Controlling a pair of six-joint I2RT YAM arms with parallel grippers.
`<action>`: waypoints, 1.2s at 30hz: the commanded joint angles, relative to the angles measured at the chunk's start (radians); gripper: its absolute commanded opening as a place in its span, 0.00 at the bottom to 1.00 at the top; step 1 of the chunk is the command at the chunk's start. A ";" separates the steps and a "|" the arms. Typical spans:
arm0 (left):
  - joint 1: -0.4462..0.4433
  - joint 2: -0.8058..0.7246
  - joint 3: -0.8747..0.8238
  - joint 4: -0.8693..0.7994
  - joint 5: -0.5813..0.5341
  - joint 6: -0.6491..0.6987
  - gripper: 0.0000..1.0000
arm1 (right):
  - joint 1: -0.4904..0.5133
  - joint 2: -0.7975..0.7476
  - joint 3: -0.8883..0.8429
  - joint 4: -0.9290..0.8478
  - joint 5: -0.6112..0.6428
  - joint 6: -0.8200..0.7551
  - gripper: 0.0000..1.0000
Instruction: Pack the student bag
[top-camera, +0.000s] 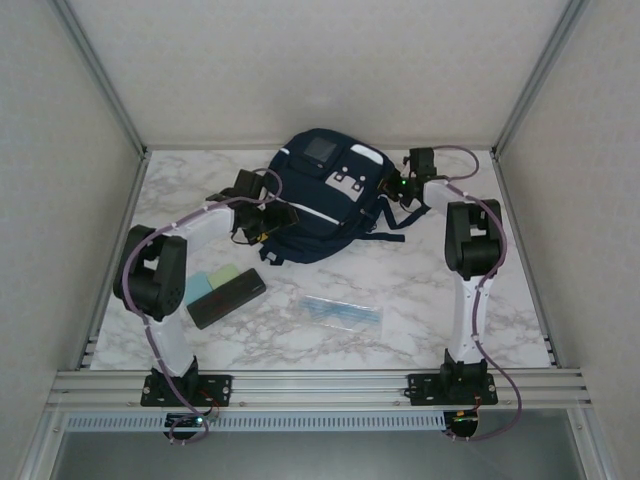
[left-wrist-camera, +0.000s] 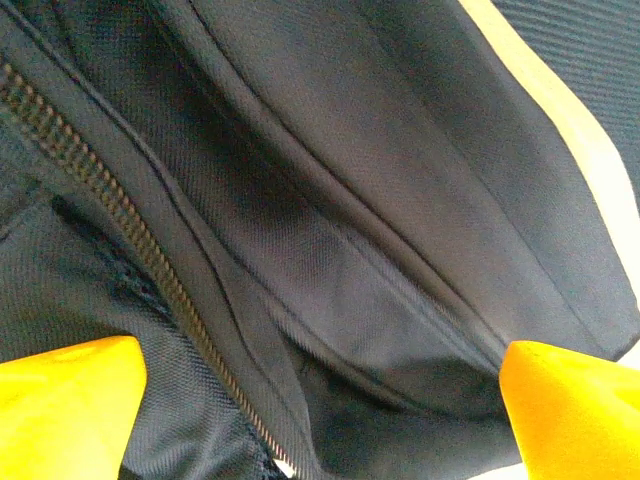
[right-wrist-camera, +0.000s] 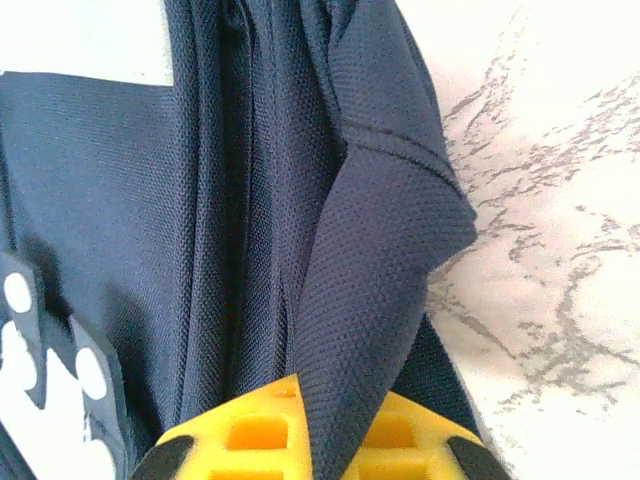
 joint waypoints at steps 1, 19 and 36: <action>-0.006 0.096 0.045 0.115 -0.033 -0.038 0.89 | 0.000 -0.124 -0.128 0.029 -0.010 0.017 0.00; -0.045 0.199 0.423 -0.196 -0.199 0.177 0.88 | 0.261 -0.508 -0.800 0.389 0.272 0.418 0.00; -0.383 0.061 0.329 -0.369 -0.349 0.135 0.84 | 0.404 -0.425 -0.839 0.574 0.403 0.647 0.00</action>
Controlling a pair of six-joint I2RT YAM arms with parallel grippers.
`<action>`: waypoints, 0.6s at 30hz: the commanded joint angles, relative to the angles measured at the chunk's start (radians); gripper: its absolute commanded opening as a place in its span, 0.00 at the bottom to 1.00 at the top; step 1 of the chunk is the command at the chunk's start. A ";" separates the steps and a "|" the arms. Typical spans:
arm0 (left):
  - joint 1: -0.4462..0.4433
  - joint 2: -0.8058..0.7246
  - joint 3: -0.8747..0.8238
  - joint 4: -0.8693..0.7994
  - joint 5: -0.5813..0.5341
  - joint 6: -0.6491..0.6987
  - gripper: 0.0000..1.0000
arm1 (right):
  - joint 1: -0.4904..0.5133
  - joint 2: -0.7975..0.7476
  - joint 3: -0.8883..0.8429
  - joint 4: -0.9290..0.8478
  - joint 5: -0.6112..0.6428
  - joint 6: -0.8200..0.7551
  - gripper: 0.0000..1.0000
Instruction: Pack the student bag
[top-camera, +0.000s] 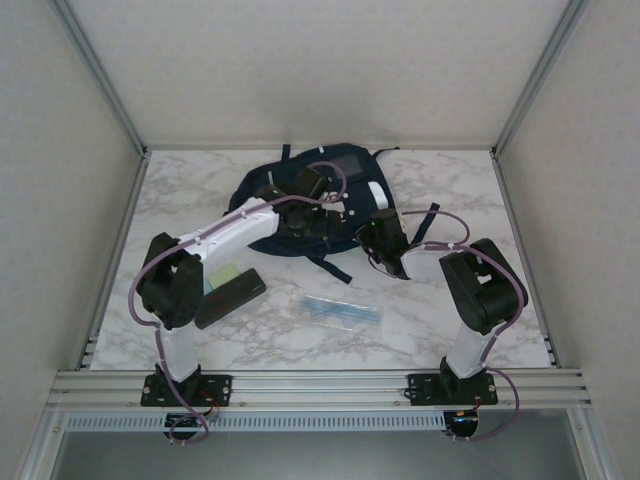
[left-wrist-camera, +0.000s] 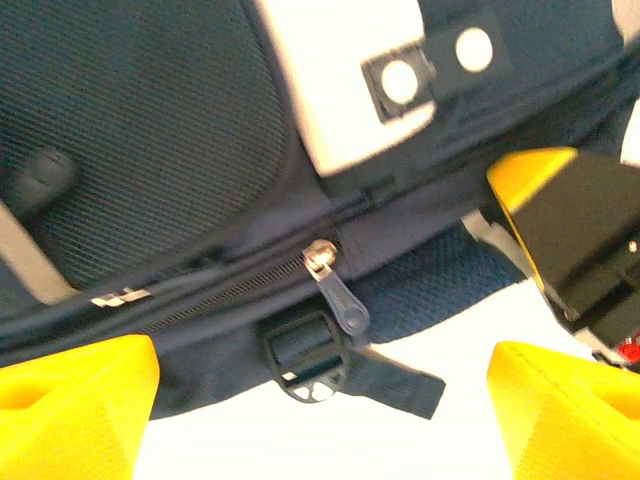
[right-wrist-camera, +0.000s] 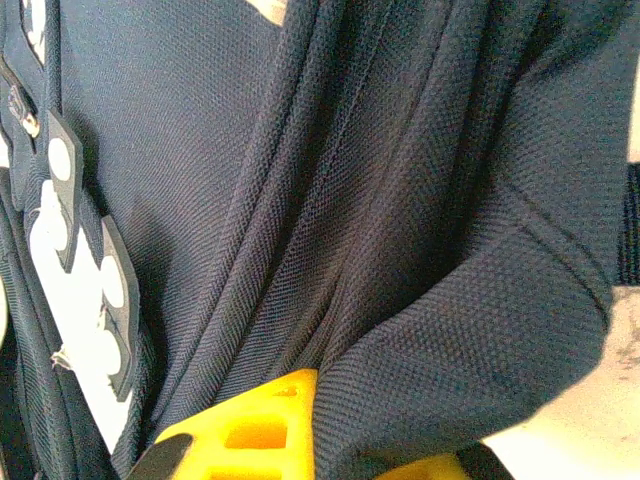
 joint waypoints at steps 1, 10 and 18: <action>-0.035 0.066 0.032 -0.080 -0.058 -0.031 0.83 | 0.042 0.031 -0.034 0.065 -0.038 0.085 0.00; -0.067 0.164 0.061 -0.053 -0.137 -0.065 0.61 | 0.054 0.056 -0.045 0.105 -0.051 0.113 0.00; -0.105 0.290 0.158 -0.093 -0.198 -0.049 0.59 | 0.056 0.072 -0.048 0.134 -0.068 0.124 0.00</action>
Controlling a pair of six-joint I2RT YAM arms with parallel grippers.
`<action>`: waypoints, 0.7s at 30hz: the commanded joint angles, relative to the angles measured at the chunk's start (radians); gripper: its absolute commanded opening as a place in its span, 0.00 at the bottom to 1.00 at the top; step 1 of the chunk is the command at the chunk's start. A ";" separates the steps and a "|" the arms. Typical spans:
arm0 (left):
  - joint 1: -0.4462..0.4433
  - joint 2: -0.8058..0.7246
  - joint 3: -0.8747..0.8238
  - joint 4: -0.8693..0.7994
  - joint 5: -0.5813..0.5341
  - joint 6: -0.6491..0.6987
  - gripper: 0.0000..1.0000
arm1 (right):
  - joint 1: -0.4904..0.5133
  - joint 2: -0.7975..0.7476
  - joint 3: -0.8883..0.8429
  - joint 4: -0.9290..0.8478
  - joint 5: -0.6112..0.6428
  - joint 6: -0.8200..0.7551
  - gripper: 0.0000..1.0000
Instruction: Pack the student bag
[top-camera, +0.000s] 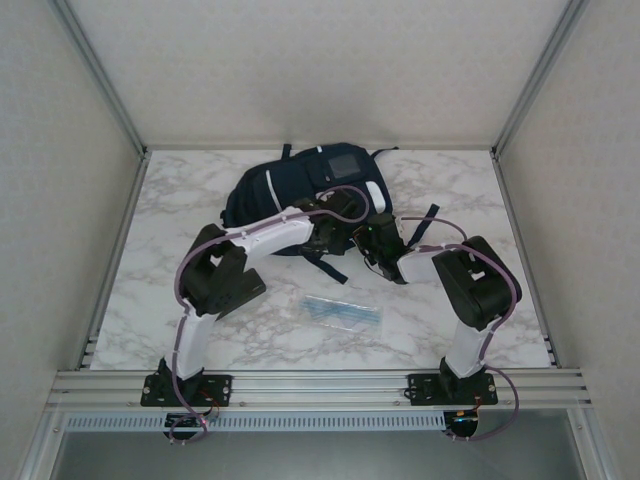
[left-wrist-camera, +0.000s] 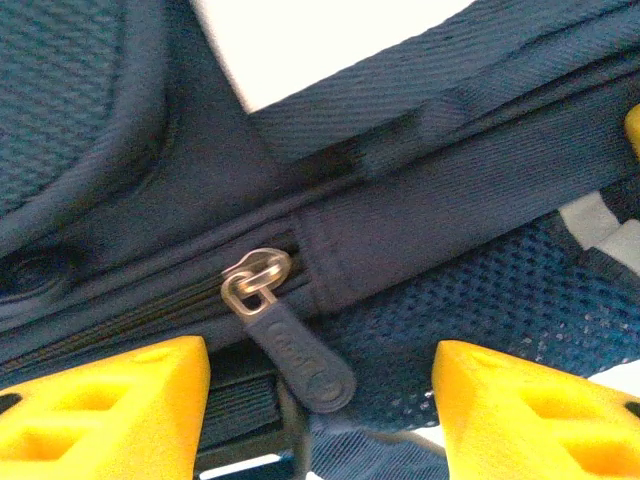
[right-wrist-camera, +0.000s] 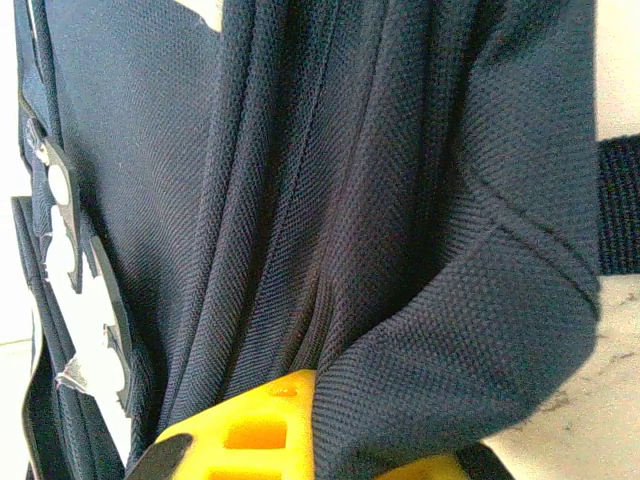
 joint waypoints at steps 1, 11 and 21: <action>-0.008 0.055 0.052 -0.045 -0.069 0.004 0.57 | 0.035 0.030 -0.018 0.012 -0.093 0.018 0.00; 0.006 0.120 0.113 -0.073 -0.179 0.040 0.25 | 0.035 0.031 -0.036 0.035 -0.101 0.015 0.00; 0.024 0.092 0.095 -0.056 -0.210 0.038 0.34 | 0.036 0.040 -0.026 0.037 -0.119 0.001 0.00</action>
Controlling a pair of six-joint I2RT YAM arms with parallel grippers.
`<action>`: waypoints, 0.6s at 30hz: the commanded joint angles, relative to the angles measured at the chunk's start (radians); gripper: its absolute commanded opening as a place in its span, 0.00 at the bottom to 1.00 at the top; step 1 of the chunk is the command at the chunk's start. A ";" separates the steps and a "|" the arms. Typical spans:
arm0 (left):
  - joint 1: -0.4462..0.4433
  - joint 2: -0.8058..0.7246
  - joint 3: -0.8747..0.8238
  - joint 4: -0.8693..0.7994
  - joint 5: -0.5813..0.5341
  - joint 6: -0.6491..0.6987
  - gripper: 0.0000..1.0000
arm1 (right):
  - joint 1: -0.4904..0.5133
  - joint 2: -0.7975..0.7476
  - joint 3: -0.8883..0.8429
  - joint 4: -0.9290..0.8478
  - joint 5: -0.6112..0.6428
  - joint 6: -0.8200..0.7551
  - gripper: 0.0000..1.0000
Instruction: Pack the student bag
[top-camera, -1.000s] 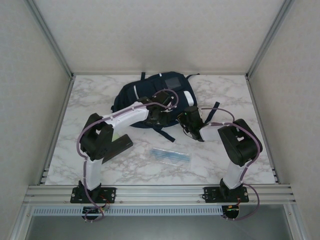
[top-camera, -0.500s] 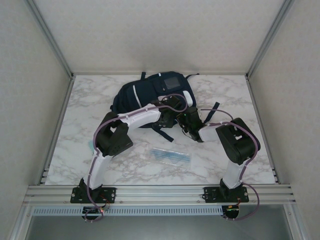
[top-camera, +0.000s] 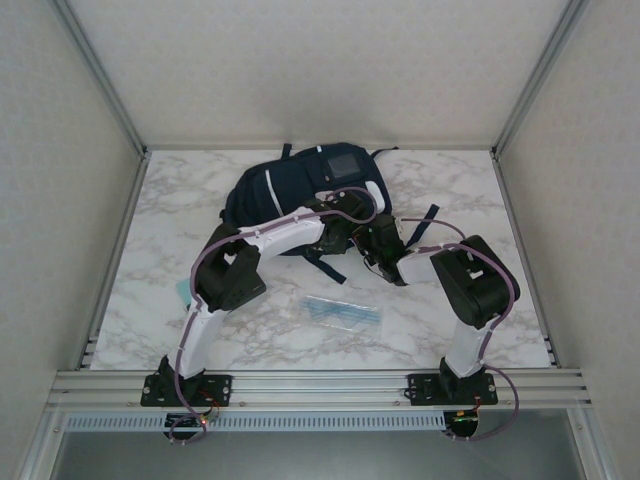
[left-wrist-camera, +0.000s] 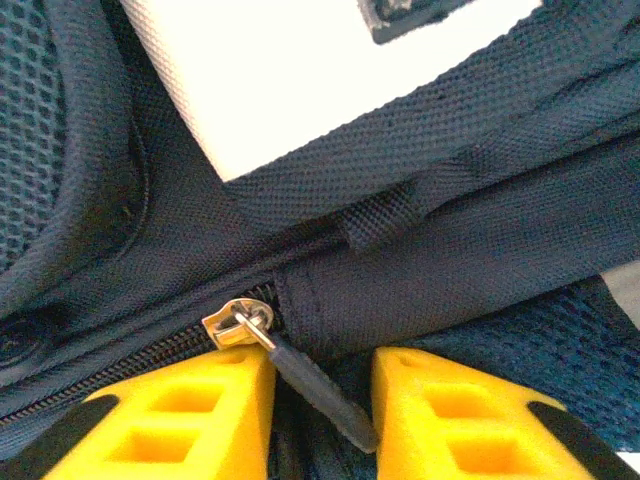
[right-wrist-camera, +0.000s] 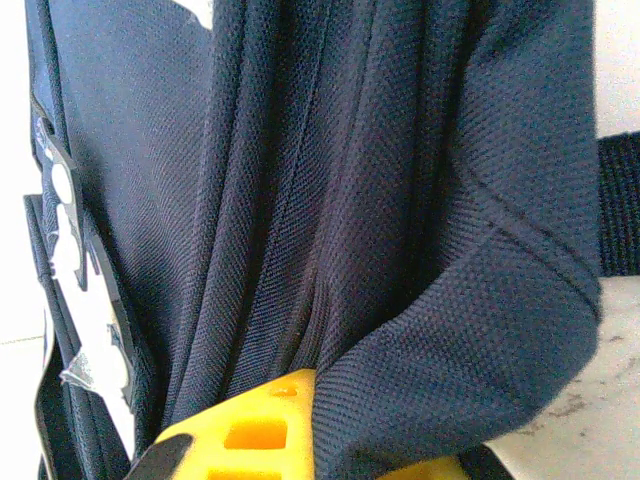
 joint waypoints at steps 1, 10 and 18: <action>0.037 0.006 0.002 -0.005 -0.101 0.002 0.41 | 0.033 0.031 -0.009 -0.011 -0.113 -0.008 0.00; 0.092 0.000 -0.063 0.079 -0.010 -0.072 0.36 | 0.034 0.039 -0.004 -0.017 -0.129 -0.024 0.00; 0.104 -0.014 -0.082 0.079 0.003 -0.076 0.12 | 0.033 0.043 0.003 -0.026 -0.133 -0.042 0.00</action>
